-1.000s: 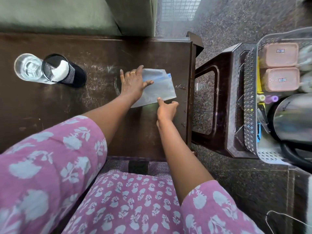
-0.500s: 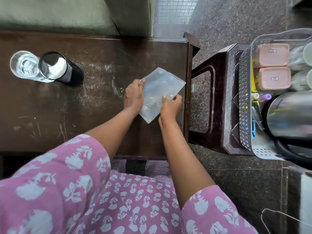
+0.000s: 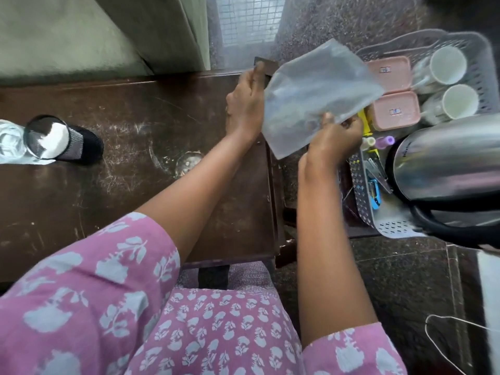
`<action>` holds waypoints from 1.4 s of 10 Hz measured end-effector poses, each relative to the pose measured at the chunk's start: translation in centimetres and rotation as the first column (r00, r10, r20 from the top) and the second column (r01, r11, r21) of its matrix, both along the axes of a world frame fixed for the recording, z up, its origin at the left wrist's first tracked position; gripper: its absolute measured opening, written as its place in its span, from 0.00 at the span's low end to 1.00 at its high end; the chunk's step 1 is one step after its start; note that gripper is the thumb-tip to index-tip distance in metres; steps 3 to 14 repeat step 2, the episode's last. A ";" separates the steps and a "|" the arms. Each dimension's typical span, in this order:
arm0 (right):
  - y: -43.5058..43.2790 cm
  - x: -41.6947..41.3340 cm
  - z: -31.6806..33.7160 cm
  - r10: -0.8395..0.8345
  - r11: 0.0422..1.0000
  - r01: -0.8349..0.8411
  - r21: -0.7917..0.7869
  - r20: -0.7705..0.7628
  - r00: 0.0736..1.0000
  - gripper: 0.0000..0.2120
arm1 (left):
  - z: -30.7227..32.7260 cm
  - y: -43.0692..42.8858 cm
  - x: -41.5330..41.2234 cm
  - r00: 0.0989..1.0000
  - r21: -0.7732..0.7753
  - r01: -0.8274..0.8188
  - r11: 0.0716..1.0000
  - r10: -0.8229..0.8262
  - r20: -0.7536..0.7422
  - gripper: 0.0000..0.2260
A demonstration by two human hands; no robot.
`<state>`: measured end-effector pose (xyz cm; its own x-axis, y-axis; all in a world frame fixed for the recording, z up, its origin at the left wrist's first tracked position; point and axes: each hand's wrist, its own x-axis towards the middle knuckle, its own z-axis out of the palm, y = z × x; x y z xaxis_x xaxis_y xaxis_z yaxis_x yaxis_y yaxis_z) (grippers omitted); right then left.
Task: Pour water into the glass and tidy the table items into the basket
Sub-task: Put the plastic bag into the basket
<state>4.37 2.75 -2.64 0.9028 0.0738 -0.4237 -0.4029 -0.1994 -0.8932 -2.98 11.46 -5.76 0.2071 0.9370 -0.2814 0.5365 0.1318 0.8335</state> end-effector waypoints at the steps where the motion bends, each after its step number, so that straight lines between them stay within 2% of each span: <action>1: -0.6 3.7 1.3 -0.141 0.988 0.138 0.065 0.050 0.989 0.11 | 2.1 -0.5 3.5 0.987 0.035 0.154 0.987 -0.155 0.036 0.17; 2: -1.9 6.7 2.7 -0.224 0.972 0.213 0.099 0.117 0.968 0.10 | 4.1 -1.5 6.4 0.960 0.080 0.247 0.966 -0.255 0.116 0.15; 14: -1.9 6.7 2.7 -0.224 0.972 0.213 0.099 0.117 0.968 0.10 | 4.1 -1.5 6.4 0.960 0.080 0.247 0.966 -0.255 0.116 0.15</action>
